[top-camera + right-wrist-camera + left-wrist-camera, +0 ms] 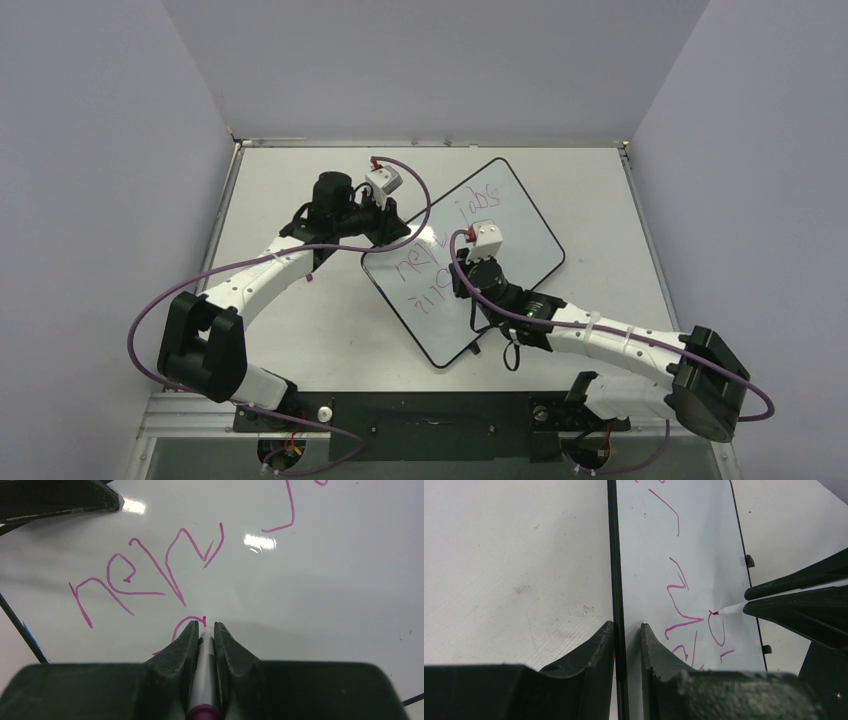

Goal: Write a sentence on the whiteboard

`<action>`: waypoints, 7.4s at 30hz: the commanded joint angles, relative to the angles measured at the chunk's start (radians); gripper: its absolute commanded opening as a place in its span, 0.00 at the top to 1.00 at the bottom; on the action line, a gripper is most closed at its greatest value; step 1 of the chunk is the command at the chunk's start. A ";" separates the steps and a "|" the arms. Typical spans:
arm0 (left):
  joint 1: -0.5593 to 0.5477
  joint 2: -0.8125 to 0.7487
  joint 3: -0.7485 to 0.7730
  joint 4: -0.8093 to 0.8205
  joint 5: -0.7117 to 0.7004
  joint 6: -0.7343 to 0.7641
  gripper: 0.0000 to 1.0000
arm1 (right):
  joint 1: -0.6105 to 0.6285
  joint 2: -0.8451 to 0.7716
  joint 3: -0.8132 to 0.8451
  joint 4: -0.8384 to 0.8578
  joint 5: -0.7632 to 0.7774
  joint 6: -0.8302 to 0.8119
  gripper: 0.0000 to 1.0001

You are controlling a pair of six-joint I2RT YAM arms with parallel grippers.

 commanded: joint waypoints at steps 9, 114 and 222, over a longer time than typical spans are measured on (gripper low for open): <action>0.003 -0.017 0.008 0.052 -0.022 0.054 1.00 | -0.002 -0.066 -0.050 -0.027 0.012 0.042 1.00; 0.004 -0.019 0.003 0.053 -0.019 0.056 1.00 | -0.098 0.032 0.128 -0.036 -0.013 -0.023 1.00; 0.004 -0.005 0.012 0.051 -0.033 0.063 1.00 | -0.246 0.086 0.165 -0.111 -0.058 -0.052 1.00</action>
